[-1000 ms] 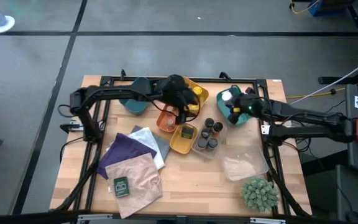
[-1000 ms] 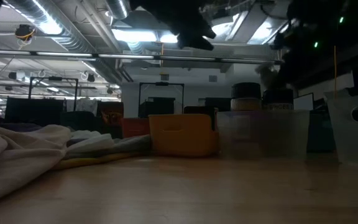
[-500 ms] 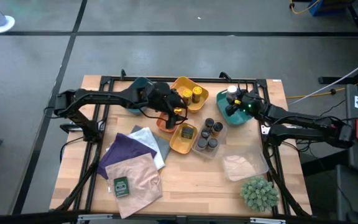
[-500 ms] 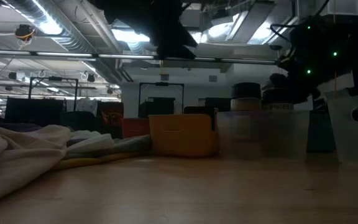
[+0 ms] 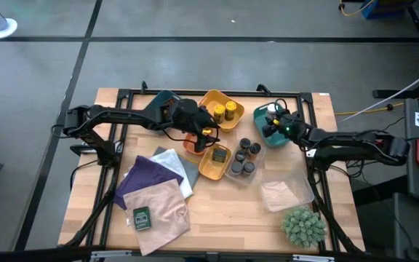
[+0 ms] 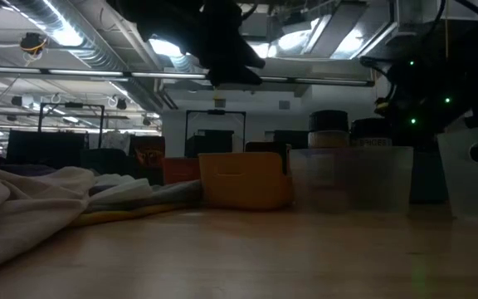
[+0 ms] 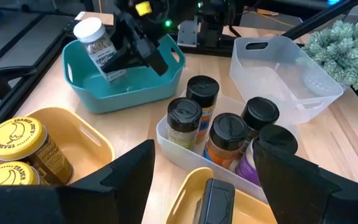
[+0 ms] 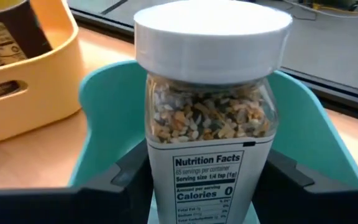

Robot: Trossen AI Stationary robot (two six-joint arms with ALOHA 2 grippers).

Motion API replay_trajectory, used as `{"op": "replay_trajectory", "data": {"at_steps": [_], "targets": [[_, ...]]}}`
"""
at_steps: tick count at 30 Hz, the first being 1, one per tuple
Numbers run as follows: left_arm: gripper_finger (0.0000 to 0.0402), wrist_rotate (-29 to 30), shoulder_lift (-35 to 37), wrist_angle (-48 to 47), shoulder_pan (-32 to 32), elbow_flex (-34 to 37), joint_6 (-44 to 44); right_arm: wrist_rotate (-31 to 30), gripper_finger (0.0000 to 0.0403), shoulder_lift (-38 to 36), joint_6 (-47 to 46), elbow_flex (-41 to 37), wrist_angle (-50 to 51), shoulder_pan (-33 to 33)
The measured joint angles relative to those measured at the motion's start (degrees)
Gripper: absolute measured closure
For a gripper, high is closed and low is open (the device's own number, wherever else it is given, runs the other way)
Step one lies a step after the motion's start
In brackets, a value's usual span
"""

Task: Sort spices by type
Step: Put the white seasoning bottle into the green bin

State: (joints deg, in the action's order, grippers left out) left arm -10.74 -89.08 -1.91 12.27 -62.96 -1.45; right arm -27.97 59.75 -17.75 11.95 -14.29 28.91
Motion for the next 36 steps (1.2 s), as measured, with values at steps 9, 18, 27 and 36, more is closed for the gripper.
{"op": "replay_trajectory", "data": {"at_steps": [9, 18, 27, 36], "targets": [[0.0147, 0.0, 0.0, -0.1, 0.0, 0.0, 0.0, -1.1, 0.0198, 5.5, 0.1, -0.8, -2.9, 0.0], [0.0147, 0.0, 0.0, -0.4, 0.0, 0.0, 0.0, -1.3, 0.0158, 6.5, 0.2, -0.7, -3.1, 0.0], [0.0147, 0.0, 0.0, -0.4, 0.0, 0.0, 0.0, -0.2, 0.0134, 6.5, 0.2, -0.7, -3.0, 0.0], [0.0147, 0.0, 0.0, -0.4, 0.0, 0.0, 0.2, 2.8, 0.0135, 6.2, 0.3, -0.5, -2.6, 0.0]]}}
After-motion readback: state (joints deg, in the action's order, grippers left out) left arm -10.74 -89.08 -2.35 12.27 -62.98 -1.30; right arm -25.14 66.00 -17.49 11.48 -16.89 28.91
